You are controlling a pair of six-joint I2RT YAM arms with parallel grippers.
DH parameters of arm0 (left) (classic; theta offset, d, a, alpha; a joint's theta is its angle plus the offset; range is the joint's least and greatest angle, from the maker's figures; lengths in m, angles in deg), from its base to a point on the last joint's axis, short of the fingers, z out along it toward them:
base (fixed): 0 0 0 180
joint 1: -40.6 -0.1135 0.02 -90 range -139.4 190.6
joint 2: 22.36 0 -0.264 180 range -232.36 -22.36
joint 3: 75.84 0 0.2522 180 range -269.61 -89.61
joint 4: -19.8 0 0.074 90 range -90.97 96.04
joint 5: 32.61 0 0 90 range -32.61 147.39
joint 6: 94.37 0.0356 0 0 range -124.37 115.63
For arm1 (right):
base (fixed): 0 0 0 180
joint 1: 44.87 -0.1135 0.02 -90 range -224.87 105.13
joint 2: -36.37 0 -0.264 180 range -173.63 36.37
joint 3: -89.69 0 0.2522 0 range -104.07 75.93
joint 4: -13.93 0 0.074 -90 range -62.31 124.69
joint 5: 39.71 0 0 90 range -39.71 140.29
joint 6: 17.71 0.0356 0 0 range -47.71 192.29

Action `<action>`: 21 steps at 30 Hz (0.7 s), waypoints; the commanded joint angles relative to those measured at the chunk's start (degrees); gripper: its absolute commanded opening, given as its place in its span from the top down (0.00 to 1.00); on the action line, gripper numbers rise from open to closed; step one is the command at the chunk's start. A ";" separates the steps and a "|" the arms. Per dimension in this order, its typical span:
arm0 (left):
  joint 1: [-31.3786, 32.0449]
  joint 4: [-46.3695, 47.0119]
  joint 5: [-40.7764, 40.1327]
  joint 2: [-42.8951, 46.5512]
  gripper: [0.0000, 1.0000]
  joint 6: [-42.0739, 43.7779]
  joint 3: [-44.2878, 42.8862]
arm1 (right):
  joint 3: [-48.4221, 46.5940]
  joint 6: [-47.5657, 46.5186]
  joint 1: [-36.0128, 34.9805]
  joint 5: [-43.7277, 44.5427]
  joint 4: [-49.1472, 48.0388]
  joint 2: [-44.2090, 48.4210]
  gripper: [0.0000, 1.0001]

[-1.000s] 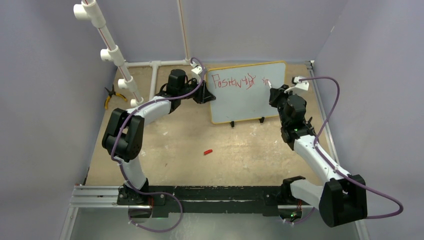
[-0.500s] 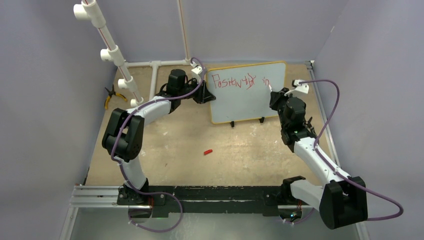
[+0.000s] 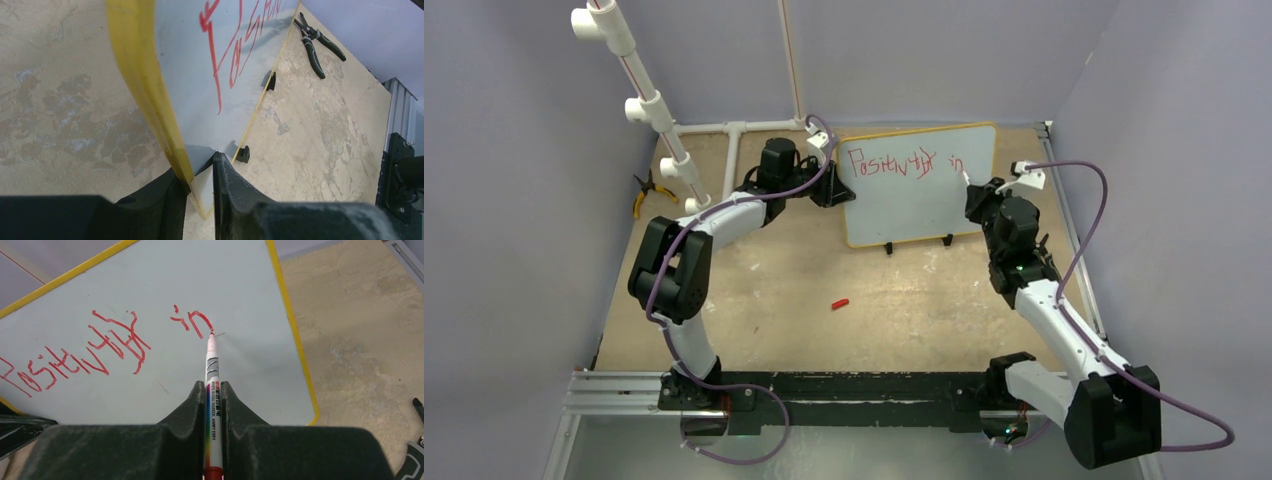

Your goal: Write a sentence on the whiteboard

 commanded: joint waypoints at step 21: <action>-1.72 -4.65 -4.03 3.87 0.58 -0.33 -0.24 | -0.44 -5.89 -14.48 -15.98 -5.32 2.56 1.00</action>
